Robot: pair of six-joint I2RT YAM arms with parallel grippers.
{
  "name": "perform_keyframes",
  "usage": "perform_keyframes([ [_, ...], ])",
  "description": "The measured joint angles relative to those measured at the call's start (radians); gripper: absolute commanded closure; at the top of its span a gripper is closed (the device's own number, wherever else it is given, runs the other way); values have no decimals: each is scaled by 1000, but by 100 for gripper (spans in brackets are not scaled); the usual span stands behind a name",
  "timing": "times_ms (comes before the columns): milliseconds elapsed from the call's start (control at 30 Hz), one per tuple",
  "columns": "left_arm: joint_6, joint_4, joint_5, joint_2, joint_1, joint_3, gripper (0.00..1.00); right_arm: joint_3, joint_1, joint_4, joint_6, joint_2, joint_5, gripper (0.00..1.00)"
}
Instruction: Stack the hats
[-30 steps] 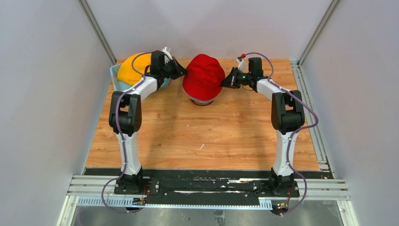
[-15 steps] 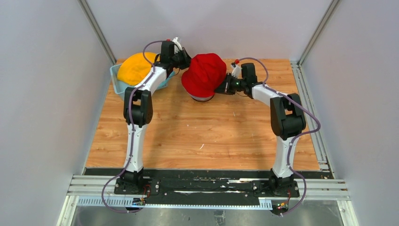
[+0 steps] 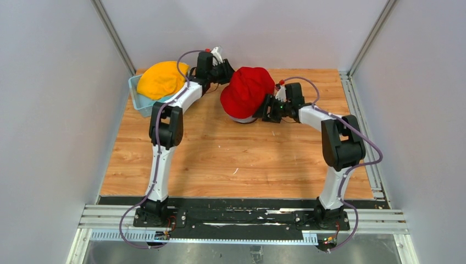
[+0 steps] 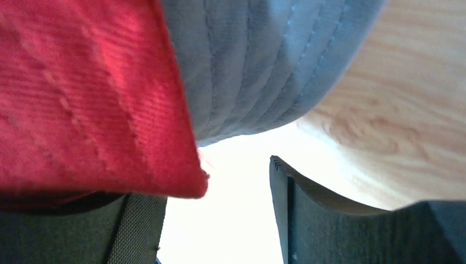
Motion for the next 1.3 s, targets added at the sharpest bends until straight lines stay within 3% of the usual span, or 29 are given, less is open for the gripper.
perform_keyframes([
  [267,33,-72,-66,-34,-5,-45,39,-66,-24,-114,-41,-202,91,30],
  [467,66,-146,-139,-134,45,-116,38,-43,-101,-175,-80,-329,152,29],
  [567,88,-189,-200,-194,82,-132,38,-34,-144,-175,-83,-349,161,34],
  [800,121,-223,-355,-429,131,-290,38,10,-217,-35,-37,-258,68,43],
  [1100,2,-32,-319,-655,117,-689,38,89,-222,174,92,-87,-92,49],
  [1300,-16,5,-300,-681,114,-793,39,94,-222,258,164,-58,-151,55],
])
